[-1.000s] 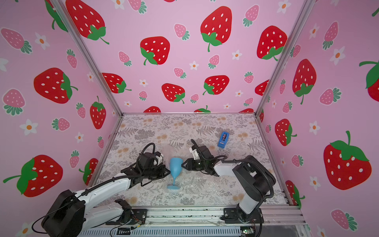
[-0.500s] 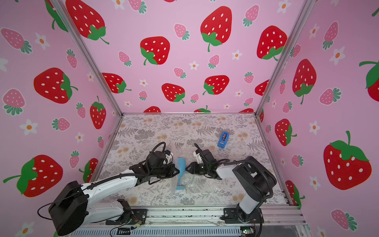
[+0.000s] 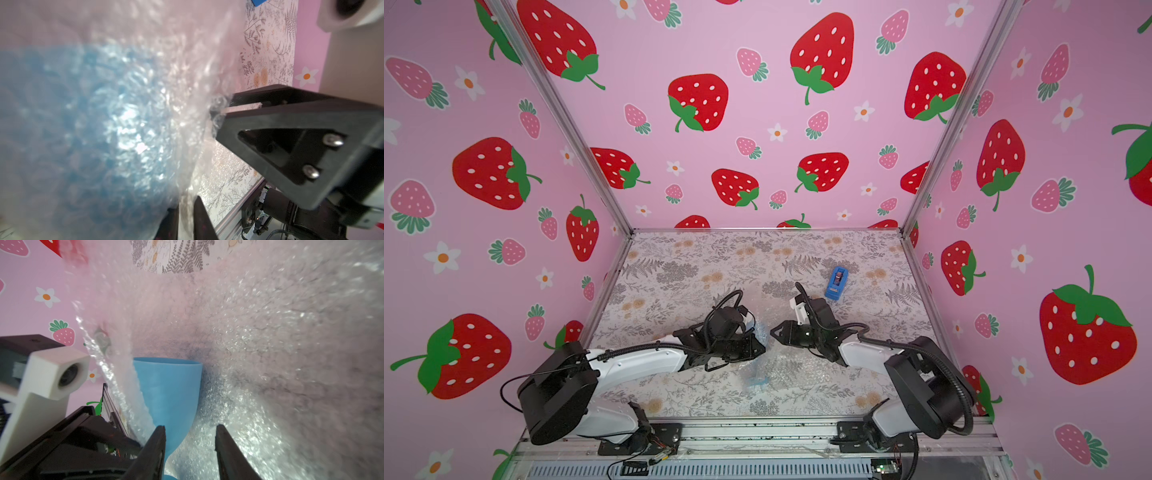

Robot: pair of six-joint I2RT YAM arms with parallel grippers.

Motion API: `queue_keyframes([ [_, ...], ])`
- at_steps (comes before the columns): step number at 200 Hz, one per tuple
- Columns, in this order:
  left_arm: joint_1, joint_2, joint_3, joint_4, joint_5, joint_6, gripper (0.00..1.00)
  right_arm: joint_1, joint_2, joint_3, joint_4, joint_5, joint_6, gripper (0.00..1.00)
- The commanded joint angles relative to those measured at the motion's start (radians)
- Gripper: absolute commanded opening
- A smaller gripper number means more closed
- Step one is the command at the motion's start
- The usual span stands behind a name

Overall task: Wrap wine glasses in bubble wrap
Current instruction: Wrap the wine glass in bubble wrap.

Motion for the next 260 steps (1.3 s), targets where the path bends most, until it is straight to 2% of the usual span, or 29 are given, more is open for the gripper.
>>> queue_keyframes([
  [1, -0.003, 0.017, 0.030, 0.001, -0.022, -0.014, 0.26, -0.003, -0.044, 0.028, -0.094, 0.001, -0.040, 0.45],
  [72, -0.003, 0.009, 0.000, 0.024, -0.034, -0.007, 0.35, 0.007, 0.032, 0.100, -0.038, -0.102, -0.034, 0.53],
  [117, -0.003, -0.004, -0.011, 0.019, -0.036, 0.010, 0.35, 0.046, 0.075, 0.151, -0.029, -0.132, -0.069, 0.62],
  [167, -0.003, -0.015, -0.027, 0.030, -0.032, 0.019, 0.33, 0.066, 0.134, 0.189, -0.054, -0.114, -0.105, 0.61],
  [203, -0.001, -0.025, -0.034, 0.028, -0.037, 0.020, 0.33, 0.074, 0.172, 0.212, -0.054, -0.115, -0.106, 0.53],
  [240, 0.001, -0.042, -0.031, 0.018, -0.039, 0.027, 0.34, 0.075, 0.181, 0.216, -0.063, -0.107, -0.109, 0.25],
  [260, 0.003, -0.063, -0.019, -0.009, -0.034, 0.024, 0.38, 0.074, 0.185, 0.216, -0.065, -0.109, -0.111, 0.10],
])
